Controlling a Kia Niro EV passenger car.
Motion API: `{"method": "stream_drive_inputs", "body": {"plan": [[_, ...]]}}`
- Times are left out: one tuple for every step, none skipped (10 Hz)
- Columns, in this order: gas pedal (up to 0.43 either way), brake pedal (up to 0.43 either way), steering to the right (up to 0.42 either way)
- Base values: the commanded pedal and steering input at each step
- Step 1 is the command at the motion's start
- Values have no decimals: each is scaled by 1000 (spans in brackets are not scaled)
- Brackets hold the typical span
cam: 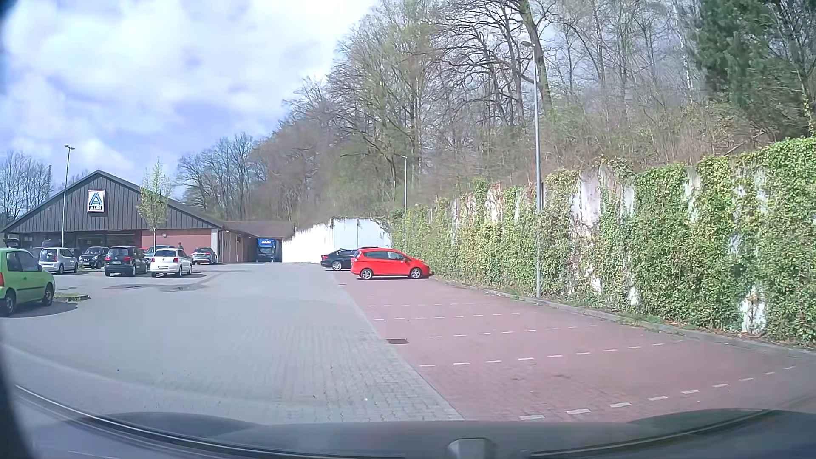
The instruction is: Follow the waypoints while adhering to traffic rules and regulations
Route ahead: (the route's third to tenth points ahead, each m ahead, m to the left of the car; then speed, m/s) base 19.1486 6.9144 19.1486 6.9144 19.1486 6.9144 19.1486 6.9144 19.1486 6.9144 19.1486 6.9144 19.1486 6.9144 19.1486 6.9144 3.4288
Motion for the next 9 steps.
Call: {"method": "stream_drive_inputs", "body": {"plan": [[39, 0, -88], [39, 0, -85], [39, 0, -79], [39, 6, -70], [39, 0, -65], [39, 0, -66], [39, 6, -69], [39, 0, -71], [39, 0, -70]]}}
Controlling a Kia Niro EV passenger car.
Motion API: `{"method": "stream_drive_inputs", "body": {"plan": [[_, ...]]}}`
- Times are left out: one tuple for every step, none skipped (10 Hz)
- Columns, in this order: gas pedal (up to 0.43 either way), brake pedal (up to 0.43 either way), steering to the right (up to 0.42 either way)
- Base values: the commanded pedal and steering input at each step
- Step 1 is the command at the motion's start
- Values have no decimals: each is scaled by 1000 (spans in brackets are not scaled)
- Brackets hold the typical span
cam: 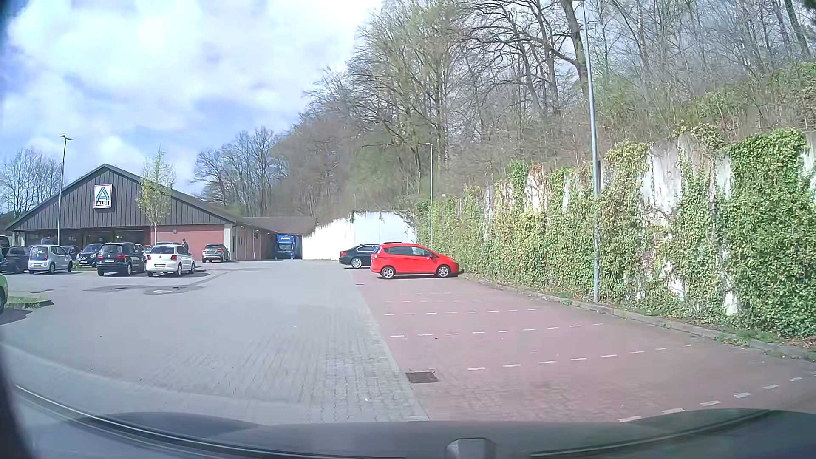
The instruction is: Follow the waypoints while adhering to traffic rules and regulations
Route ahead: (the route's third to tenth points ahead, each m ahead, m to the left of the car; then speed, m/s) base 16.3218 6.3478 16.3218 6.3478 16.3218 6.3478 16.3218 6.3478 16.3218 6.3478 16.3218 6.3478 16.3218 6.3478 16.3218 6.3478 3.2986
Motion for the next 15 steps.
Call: {"method": "stream_drive_inputs", "body": {"plan": [[39, 0, -70], [39, 0, -70], [39, 0, -70], [39, 0, -70], [39, 0, -70], [39, 0, -70], [39, 0, -70], [39, 0, -70], [39, 0, -69], [39, 0, -68], [39, 0, -64], [39, 0, -54], [39, 0, -37], [39, 6, -22], [47, 0, -18]]}}
